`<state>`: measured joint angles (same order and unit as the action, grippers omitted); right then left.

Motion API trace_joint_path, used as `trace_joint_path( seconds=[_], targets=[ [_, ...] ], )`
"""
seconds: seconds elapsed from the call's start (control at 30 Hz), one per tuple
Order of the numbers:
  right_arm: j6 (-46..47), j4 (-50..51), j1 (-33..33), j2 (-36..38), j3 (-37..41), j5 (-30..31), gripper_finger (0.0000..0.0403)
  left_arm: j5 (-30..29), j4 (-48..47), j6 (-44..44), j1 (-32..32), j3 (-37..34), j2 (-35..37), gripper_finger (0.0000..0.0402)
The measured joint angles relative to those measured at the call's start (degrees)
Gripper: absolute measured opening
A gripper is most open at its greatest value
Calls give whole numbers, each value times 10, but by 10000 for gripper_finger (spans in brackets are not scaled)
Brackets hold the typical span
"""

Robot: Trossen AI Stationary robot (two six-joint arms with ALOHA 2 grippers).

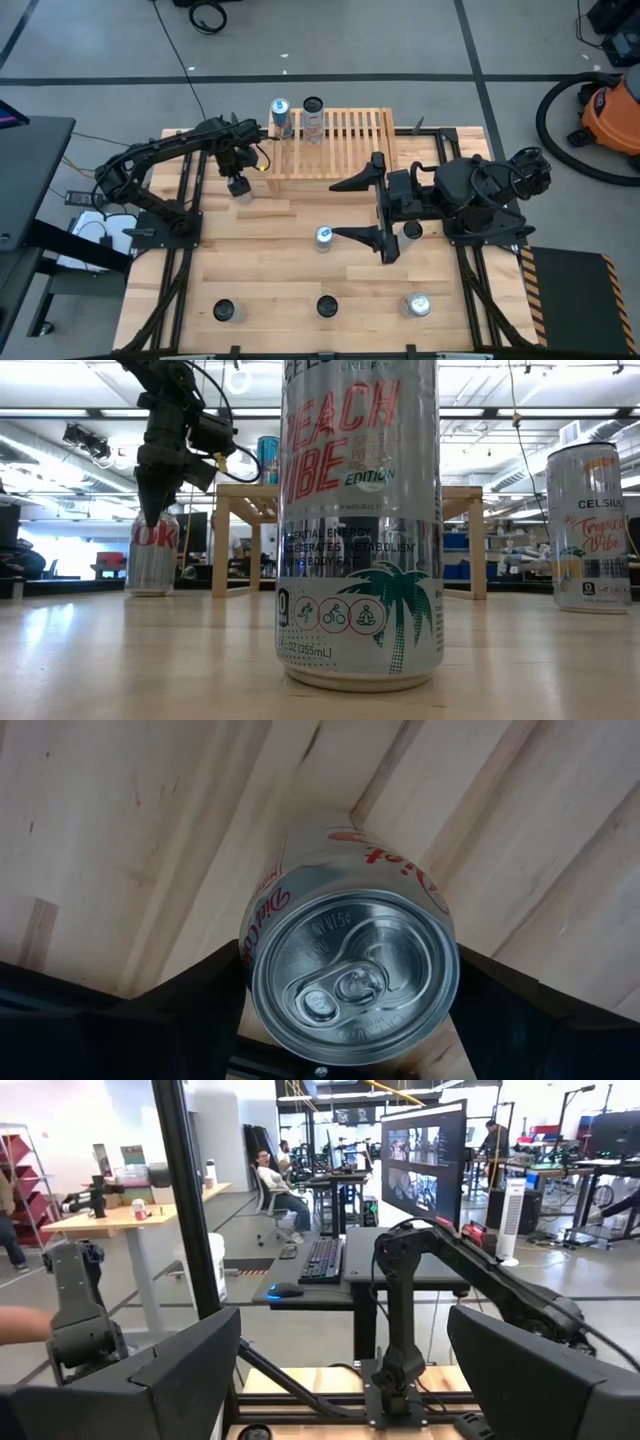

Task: Place canned beverage on shelf
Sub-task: Put the top silver soda can on the shelf

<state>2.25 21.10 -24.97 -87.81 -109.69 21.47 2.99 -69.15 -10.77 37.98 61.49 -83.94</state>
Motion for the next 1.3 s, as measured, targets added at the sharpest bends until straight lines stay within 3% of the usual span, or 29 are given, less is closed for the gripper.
trace_joint_path(
  seconds=[0.47, 0.83, 1.3],
  targets=[
    [-9, 66, 1, 0, 0, 85, 396, 0, -2, -4, 0, 0, 0, 302],
    [-43, 72, 5, -2, 0, 89, 399, -2, -8, -24, -3, 0, 1, 302],
    [18, 220, 62, -2, 0, 87, 396, -9, -92, -34, -26, 71, 16, 302]
  ],
)
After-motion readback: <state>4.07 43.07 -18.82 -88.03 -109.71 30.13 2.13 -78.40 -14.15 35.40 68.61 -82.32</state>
